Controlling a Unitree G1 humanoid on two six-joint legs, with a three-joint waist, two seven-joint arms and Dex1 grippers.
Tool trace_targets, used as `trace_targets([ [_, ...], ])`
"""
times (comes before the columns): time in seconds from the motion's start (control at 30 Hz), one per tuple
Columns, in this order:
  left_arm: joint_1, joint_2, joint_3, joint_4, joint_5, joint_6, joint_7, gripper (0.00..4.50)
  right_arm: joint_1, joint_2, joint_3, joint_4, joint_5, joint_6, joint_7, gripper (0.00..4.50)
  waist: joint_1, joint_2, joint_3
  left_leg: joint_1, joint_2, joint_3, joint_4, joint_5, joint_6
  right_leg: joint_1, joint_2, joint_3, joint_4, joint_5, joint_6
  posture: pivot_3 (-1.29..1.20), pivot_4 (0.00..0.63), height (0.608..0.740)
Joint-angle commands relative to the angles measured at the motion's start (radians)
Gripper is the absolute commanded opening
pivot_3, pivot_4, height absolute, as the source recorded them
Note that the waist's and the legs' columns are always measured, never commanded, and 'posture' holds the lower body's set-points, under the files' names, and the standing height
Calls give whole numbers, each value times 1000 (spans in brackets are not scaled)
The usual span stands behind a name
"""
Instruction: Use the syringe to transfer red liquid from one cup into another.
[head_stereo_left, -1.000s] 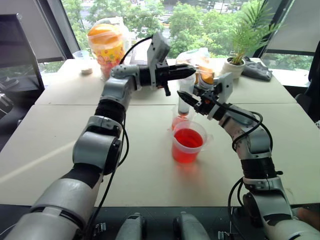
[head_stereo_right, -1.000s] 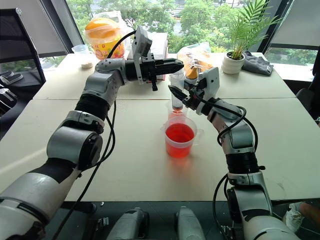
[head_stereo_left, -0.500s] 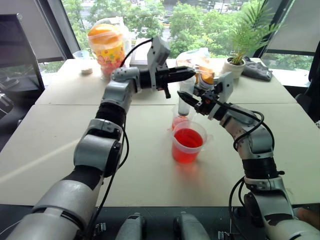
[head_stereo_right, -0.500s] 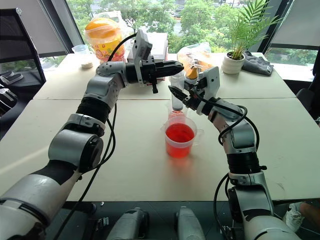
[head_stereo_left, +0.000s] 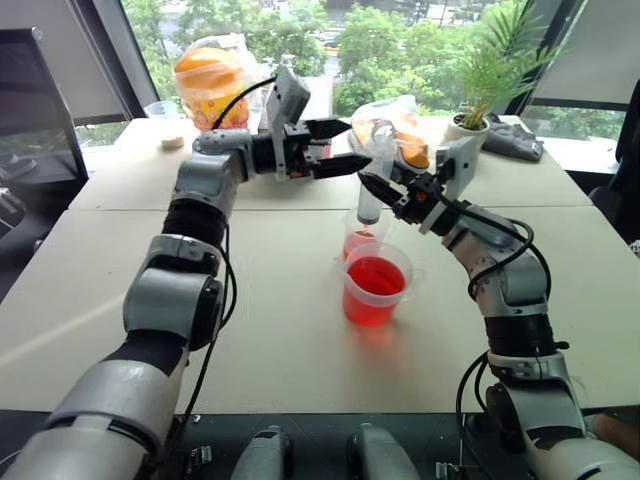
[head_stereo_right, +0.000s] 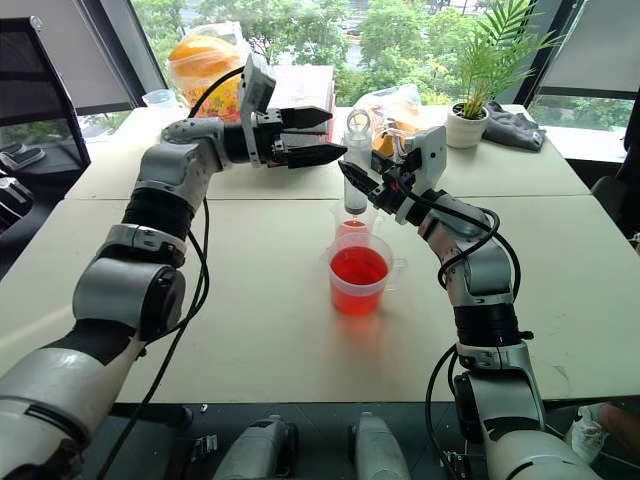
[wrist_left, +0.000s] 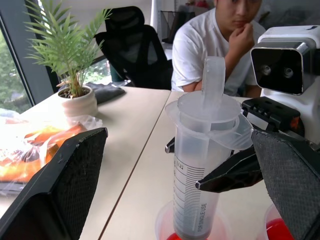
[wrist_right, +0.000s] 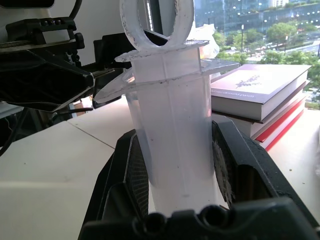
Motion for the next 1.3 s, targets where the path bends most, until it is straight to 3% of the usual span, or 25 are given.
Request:
trace_targets([
  [0.03,45,55,-22,-125,-11,52,-55,4443,-18,-1,-25,-38,19,-22,4,1419,0,0,0,0,0,0,0,0,0,0,0,0,0,0,0,0,150,740],
  [0.23,264,164,-131,-376,9,89,-169,4443,-40,-11,-39,-34,26,-15,-2,1419,3,0,0,0,0,0,0,0,0,0,-1,0,0,0,0,0,150,740],
  [0.47,313,199,-125,-492,-33,165,-153,4443,-118,-43,-97,-96,84,97,-52,1419,8,0,0,0,0,0,0,0,0,0,-2,0,0,0,0,0,150,740],
  [0.57,322,202,-123,-518,-49,179,-144,4443,-181,-81,-137,-153,140,271,-133,1419,8,0,0,0,0,0,0,0,0,0,-2,0,0,0,0,0,150,740],
  [0.67,332,203,-119,-545,-74,197,-144,4443,-303,-126,-229,-165,229,567,-288,1419,6,1,0,0,0,-1,0,0,0,0,-2,0,0,0,0,0,150,740],
  [0.9,345,189,-131,-547,-89,172,-135,4443,-599,-309,-220,152,157,1063,-408,1419,9,1,0,-1,0,0,-3,0,0,-1,-3,0,-2,0,-1,0,150,740],
  [1.1,356,164,-127,-556,-97,160,-101,4443,-607,-486,167,414,62,1137,-193,1419,8,2,1,-2,0,2,-3,-1,1,-1,-3,1,-5,0,-1,0,150,740],
  [1.3,383,179,-119,-610,-113,173,-86,4443,-537,-527,475,527,-8,1120,14,1419,3,2,1,-5,0,3,-3,-1,2,-5,-2,2,-4,0,-1,0,150,740],
])
